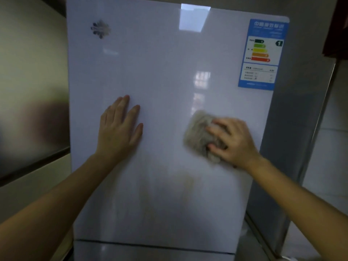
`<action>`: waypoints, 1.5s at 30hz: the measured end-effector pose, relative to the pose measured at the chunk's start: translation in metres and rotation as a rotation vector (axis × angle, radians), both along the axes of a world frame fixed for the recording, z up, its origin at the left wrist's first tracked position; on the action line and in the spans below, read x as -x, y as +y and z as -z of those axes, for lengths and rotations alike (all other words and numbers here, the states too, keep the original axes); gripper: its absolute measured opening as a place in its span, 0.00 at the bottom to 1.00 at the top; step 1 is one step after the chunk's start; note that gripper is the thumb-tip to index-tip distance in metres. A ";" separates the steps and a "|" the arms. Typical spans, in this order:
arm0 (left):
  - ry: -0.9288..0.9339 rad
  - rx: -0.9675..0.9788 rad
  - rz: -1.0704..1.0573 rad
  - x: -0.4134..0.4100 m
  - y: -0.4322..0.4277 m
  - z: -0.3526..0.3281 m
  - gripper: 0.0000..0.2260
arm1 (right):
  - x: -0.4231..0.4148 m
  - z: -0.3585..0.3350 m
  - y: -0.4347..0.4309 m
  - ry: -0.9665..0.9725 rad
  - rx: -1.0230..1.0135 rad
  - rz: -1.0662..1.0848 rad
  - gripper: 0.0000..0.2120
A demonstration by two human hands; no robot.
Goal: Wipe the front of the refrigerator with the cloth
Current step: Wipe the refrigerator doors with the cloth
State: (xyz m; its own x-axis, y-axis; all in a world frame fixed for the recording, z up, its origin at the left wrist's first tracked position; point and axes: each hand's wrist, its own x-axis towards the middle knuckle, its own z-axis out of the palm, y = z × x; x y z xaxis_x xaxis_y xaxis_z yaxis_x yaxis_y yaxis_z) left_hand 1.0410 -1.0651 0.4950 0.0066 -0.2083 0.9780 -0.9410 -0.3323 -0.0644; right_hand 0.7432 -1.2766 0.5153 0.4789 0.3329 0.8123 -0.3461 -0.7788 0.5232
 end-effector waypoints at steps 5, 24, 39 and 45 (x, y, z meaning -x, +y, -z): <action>0.009 -0.011 0.000 -0.001 -0.001 0.004 0.24 | 0.023 -0.041 -0.003 -0.271 -0.183 -0.010 0.22; 0.022 -0.029 -0.025 -0.002 -0.004 0.006 0.25 | 0.058 -0.027 -0.025 -0.150 -0.116 0.039 0.23; 0.097 -0.067 0.016 0.003 0.001 0.003 0.25 | 0.021 0.108 -0.019 0.416 0.177 -0.053 0.24; 0.105 -0.066 0.020 0.002 0.001 0.003 0.25 | -0.002 -0.008 0.004 -0.034 -0.088 -0.061 0.23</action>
State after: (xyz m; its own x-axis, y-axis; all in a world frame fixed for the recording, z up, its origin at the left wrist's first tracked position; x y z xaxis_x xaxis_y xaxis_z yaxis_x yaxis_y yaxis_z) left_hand 1.0391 -1.0646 0.4916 0.1031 -0.2734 0.9564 -0.9502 -0.3114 0.0134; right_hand 0.7450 -1.2728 0.5238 0.4314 0.2873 0.8552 -0.3135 -0.8411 0.4407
